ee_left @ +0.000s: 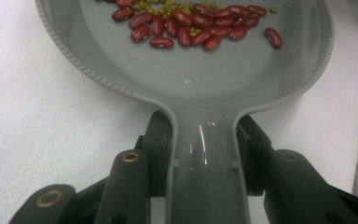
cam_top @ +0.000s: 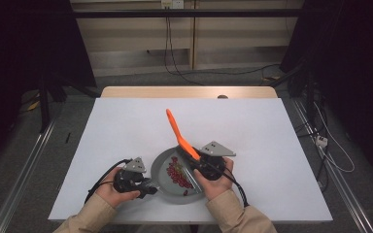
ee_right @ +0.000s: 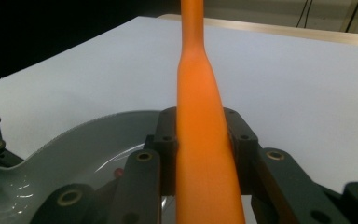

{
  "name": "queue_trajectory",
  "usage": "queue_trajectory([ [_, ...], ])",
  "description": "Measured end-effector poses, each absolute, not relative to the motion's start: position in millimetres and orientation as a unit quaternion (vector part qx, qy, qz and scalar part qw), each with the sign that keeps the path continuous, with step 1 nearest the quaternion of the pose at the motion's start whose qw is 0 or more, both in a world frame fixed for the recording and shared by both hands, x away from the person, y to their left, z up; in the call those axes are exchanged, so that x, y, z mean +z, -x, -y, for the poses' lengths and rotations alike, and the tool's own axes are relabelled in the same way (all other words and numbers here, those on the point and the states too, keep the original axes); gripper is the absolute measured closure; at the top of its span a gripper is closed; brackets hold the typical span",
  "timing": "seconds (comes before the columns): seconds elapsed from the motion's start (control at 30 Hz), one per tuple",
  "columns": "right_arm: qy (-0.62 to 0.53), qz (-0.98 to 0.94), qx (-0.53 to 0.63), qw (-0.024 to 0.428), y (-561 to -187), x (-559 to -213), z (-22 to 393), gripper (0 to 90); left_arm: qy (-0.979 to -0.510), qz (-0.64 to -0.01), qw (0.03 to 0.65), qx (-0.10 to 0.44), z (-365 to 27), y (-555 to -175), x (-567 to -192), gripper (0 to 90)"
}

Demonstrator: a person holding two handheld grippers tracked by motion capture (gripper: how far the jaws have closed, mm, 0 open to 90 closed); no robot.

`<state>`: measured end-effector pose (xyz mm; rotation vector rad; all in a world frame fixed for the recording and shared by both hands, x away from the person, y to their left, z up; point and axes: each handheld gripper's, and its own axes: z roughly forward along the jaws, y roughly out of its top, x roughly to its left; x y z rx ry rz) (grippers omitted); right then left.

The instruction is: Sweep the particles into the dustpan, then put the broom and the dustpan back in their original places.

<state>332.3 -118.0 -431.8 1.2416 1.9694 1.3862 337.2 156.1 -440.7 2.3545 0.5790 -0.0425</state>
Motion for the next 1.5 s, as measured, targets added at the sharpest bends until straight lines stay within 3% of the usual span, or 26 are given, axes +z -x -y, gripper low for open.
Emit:
queue_trajectory([
  [0.53,-0.467,-0.688,0.500,0.240,-342.4,-410.9,165.5,71.1,-0.882,-0.279,0.380,0.019,-176.8,-347.4,-432.9,63.6],
  [1.5,-0.524,-0.663,0.447,0.293,-347.3,-421.3,254.6,71.1,-0.819,-0.431,0.364,0.109,-227.0,-383.6,-433.7,63.6],
])
